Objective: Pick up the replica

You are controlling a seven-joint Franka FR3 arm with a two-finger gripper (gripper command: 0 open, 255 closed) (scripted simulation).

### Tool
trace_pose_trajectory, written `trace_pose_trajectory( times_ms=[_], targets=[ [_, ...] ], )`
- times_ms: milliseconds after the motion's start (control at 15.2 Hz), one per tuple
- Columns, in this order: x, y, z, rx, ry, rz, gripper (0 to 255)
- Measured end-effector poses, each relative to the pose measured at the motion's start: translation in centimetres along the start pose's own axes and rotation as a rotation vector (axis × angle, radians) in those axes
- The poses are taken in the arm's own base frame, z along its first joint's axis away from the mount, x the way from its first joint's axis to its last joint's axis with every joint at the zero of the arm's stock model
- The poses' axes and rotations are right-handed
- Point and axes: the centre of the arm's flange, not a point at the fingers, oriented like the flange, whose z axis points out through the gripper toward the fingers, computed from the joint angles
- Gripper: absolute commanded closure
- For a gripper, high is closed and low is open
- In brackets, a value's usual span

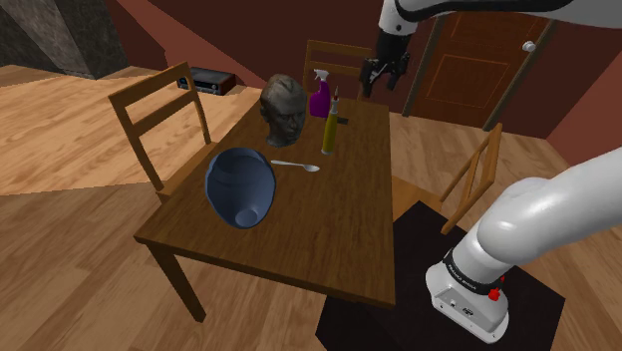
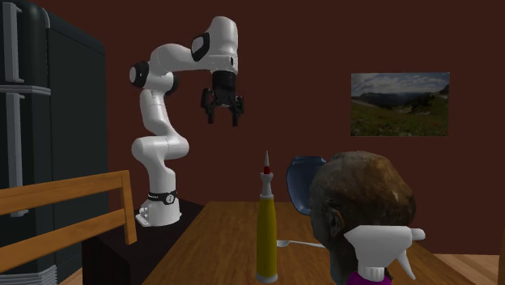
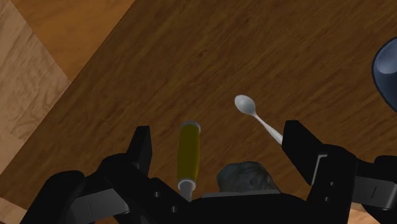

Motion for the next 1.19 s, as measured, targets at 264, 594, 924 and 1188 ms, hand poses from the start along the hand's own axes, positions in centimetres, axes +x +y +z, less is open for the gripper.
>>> trace_pose_trajectory(
  times_ms=[264, 594, 924, 1188],
  targets=[
    [5.1, 1.4, 2.1, 0.032, -0.039, 0.01, 0],
    [12.0, 2.6, 4.9, 0.071, -0.088, 0.022, 0],
    [18.6, 4.2, 8.2, 0.11, -0.137, 0.034, 0],
    [23.7, 4.8, 11.1, 0.142, -0.175, 0.044, 0]
  ],
)
